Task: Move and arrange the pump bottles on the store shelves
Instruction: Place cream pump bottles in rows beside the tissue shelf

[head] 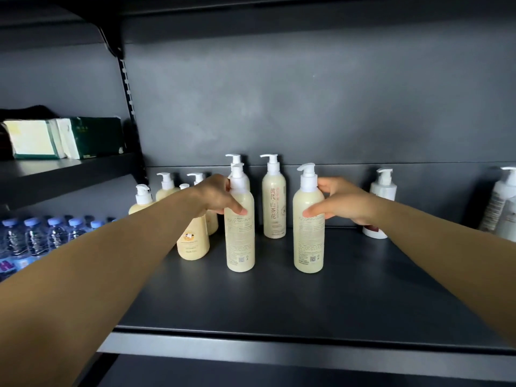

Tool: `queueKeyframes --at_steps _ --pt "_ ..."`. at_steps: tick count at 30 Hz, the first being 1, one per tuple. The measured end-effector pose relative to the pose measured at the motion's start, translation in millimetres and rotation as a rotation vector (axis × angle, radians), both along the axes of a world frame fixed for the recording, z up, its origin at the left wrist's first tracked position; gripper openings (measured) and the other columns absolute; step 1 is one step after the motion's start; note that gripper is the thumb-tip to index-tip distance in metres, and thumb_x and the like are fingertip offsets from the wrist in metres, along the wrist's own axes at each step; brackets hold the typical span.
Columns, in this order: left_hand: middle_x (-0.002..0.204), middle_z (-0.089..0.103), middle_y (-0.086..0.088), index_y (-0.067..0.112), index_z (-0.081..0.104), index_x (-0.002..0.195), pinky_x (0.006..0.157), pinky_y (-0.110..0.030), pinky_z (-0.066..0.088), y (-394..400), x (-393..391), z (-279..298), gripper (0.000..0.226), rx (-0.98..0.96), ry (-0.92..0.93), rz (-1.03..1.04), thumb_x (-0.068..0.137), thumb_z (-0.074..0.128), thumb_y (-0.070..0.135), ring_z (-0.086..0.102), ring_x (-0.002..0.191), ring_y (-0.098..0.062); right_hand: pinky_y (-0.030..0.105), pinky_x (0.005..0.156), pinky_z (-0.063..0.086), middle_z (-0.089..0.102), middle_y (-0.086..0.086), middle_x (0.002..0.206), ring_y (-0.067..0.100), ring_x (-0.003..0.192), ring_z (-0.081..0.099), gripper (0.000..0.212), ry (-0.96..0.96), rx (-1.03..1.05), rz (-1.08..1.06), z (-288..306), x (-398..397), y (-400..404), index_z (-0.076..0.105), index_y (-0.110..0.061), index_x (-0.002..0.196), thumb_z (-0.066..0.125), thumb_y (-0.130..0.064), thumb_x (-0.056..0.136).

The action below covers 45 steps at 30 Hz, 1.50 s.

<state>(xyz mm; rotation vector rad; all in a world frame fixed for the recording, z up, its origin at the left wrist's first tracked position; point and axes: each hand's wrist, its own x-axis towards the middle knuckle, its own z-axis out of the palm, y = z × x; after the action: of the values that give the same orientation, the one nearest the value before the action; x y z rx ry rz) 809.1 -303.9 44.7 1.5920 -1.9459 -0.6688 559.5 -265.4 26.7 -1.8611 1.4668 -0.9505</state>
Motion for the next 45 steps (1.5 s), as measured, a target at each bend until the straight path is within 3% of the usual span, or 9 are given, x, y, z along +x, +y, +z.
queueKeyframes --at_steps 5,10,13,16,23,28,33,40,45 --pt "0.111 0.056 -0.007 0.003 0.054 0.115 0.086 -0.030 0.048 -11 20 -8 0.060 -0.051 -0.058 0.059 0.067 0.083 0.023 0.054 0.100 -0.021 0.044 0.085 0.056 0.068 0.003 0.111 0.021 0.104 0.065 0.052 -0.043 0.002 -0.033 -8 44 -18 0.059 -0.019 0.115 0.081 -0.010 0.069" --pt "0.121 0.054 -0.002 0.008 0.047 0.126 0.089 -0.027 0.042 -14 12 -15 0.073 -0.126 -0.036 0.099 0.068 0.081 0.037 0.052 0.113 -0.021 0.040 0.083 0.054 0.062 -0.008 0.105 0.015 0.097 0.062 0.088 0.205 -0.134 -0.299 -15 65 -29 0.049 -0.023 0.111 0.075 -0.063 0.037" --pt "0.118 0.052 -0.001 0.009 0.047 0.124 0.090 -0.025 0.040 -18 16 -15 0.067 -0.060 0.038 0.023 0.069 0.082 0.028 0.050 0.114 -0.019 0.041 0.086 0.054 0.063 -0.005 0.111 0.015 0.103 0.062 0.063 -0.036 0.068 -0.113 -11 60 -25 0.048 -0.025 0.120 0.080 -0.031 0.066" --pt "0.118 0.050 -0.001 0.008 0.048 0.123 0.095 -0.026 0.038 -19 25 -13 0.060 0.022 0.096 -0.083 0.072 0.077 0.006 0.047 0.120 -0.020 0.041 0.091 0.052 0.063 -0.003 0.118 0.017 0.113 0.059 0.054 -0.035 0.209 0.055 -4 47 -18 0.048 -0.024 0.124 0.068 -0.001 0.080" --pt "0.107 0.052 0.005 0.016 0.050 0.119 0.082 -0.022 0.039 -16 22 -17 0.065 -0.131 -0.009 -0.035 0.067 0.082 0.038 0.048 0.099 -0.013 0.039 0.072 0.060 0.066 -0.006 0.103 0.012 0.095 0.066 0.054 0.206 -0.017 -0.122 -4 54 -14 0.054 -0.028 0.109 0.081 -0.041 0.065" --pt "0.109 0.052 0.004 0.018 0.049 0.105 0.088 -0.024 0.037 -17 31 -10 0.041 0.087 0.157 -0.189 0.075 0.075 0.006 0.048 0.115 -0.017 0.043 0.093 0.052 0.063 -0.006 0.117 0.015 0.112 0.060 0.055 0.047 0.183 0.047 6 39 -1 0.049 -0.024 0.126 0.068 0.000 0.081" --pt "0.102 0.053 0.006 0.018 0.051 0.112 0.079 -0.022 0.038 -15 25 -14 0.057 -0.097 -0.003 -0.067 0.068 0.082 0.037 0.049 0.097 -0.013 0.039 0.078 0.059 0.064 -0.007 0.109 0.012 0.100 0.065 0.060 0.143 0.020 -0.111 -2 49 -5 0.049 -0.024 0.118 0.083 -0.025 0.068" --pt "0.117 0.056 -0.001 0.009 0.055 0.119 0.101 -0.036 0.046 -21 39 -11 0.061 -0.015 0.037 -0.120 0.065 0.083 0.009 0.054 0.115 -0.021 0.043 0.083 0.057 0.066 -0.005 0.112 0.014 0.102 0.065 0.060 0.042 0.079 -0.033 -3 48 -5 0.050 -0.028 0.120 0.076 -0.002 0.073" --pt "0.106 0.052 0.003 0.007 0.055 0.122 0.084 -0.023 0.039 -25 30 -15 0.062 -0.108 0.005 -0.073 0.067 0.083 0.018 0.049 0.097 -0.015 0.046 0.085 0.056 0.066 -0.002 0.114 0.018 0.104 0.064 0.064 -0.015 0.028 -0.099 -11 55 -14 0.051 -0.027 0.125 0.078 -0.003 0.072"
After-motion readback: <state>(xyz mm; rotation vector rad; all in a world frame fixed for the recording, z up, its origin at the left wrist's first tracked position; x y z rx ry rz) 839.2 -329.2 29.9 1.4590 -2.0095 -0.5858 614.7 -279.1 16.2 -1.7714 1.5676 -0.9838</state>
